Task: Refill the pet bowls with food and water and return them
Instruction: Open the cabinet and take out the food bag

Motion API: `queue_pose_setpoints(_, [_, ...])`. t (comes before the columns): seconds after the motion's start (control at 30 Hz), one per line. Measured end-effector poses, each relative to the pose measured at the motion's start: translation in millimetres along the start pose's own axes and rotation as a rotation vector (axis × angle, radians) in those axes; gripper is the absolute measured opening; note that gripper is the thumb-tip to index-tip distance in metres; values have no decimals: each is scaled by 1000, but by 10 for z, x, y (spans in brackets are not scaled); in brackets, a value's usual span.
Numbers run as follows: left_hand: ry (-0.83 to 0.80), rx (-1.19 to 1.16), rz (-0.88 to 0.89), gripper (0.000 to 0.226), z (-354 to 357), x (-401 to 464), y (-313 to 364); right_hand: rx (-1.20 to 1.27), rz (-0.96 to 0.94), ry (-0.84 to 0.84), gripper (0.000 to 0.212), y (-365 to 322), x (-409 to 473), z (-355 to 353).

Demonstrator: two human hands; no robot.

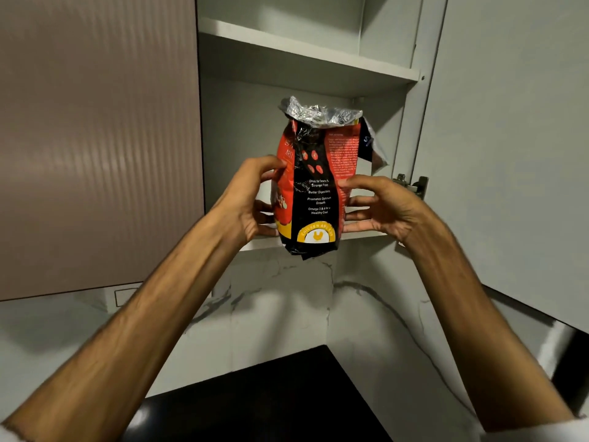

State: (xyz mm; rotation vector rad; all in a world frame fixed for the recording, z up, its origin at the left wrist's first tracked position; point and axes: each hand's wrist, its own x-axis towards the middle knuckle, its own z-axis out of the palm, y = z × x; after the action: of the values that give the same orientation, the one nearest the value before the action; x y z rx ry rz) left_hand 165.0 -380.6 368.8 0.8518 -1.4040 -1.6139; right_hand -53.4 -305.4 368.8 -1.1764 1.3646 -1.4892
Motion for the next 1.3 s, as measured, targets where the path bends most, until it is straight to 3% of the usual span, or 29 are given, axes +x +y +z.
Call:
queue_pose_setpoints(0.13, [-37,-22,-2,50,-20,-318,-28,-22,-20,28,32,-4,-376,72])
queue_pose_setpoints(0.43, [-84,-31,-27,31,-83,-961,-130,-7,-32,41,23,127,-1059,194])
queue_pose_setpoints(0.8, [-97,-22,-46,31,-191,-1366,-418,4,-35,68,28,422,-1563,276])
queue_pose_setpoints(1.0, [-111,-29,-89,47,-239,-1470,-661,32,-29,97,38,657,-1804,322])
queue_pose_setpoints(1.13, [-119,-44,-97,40,-269,-1530,-834,55,-17,84,44,827,-1908,325])
queue_pose_setpoints(1.3, [-115,-64,-132,49,-278,-1575,-1071,83,13,90,45,1058,-1989,318])
